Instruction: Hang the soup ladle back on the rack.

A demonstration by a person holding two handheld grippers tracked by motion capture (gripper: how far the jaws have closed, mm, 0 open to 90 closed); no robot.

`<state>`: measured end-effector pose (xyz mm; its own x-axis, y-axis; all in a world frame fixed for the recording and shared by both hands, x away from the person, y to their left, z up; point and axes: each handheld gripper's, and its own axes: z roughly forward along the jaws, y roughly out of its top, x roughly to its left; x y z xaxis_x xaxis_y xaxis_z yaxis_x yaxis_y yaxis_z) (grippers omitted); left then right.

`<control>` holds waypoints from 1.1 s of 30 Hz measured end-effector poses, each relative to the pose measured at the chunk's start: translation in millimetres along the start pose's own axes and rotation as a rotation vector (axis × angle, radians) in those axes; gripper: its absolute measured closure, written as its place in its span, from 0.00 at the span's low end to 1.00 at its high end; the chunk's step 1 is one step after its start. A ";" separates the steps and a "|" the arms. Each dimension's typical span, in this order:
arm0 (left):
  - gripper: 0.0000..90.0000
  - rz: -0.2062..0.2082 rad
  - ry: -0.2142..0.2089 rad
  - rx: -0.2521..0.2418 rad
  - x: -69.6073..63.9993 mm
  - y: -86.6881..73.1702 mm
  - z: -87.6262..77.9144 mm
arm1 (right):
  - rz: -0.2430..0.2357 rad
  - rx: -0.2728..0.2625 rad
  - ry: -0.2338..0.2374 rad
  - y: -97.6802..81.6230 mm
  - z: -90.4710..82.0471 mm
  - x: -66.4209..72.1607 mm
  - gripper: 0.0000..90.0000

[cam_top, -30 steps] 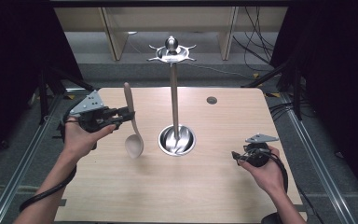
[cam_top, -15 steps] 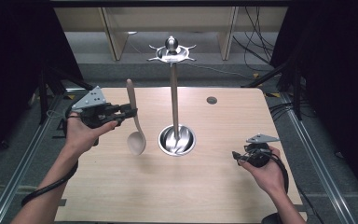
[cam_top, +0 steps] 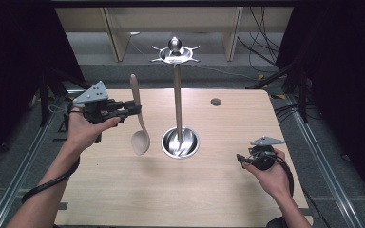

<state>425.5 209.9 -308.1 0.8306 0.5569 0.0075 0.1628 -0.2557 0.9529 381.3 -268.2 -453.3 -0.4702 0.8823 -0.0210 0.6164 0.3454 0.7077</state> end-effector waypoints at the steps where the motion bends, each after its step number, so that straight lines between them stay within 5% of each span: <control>1: 0.82 -0.001 -0.001 -0.003 0.5 1.2 0.0 | 0.010 0.003 0.001 0.3 -0.6 0.8 0.49; 7: 0.82 -0.003 -0.008 -0.007 2.7 7.5 0.9 | 0.036 0.018 0.001 0.4 -1.8 2.7 0.49; 8: 0.82 0.001 -0.010 -0.008 3.2 8.7 1.1 | -0.002 0.003 -0.002 0.1 -0.1 -0.1 0.49; 12: 0.82 0.003 -0.009 -0.014 4.4 12.4 1.6 | -0.002 0.003 -0.002 0.0 -0.3 -0.1 0.49; 13: 0.82 0.003 -0.010 -0.017 4.6 13.1 2.0 | 0.040 0.024 0.003 0.5 -2.3 2.7 0.49; 33: 0.82 0.004 -0.021 -0.021 9.6 24.4 7.3 | 0.051 0.034 0.002 0.1 -3.1 3.6 0.49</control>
<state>441.3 203.2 -287.0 0.8425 0.5387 0.0052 0.1481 -0.2408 0.9592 377.7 -266.1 -451.1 -0.4388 0.8984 0.0159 0.6607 0.3106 0.6834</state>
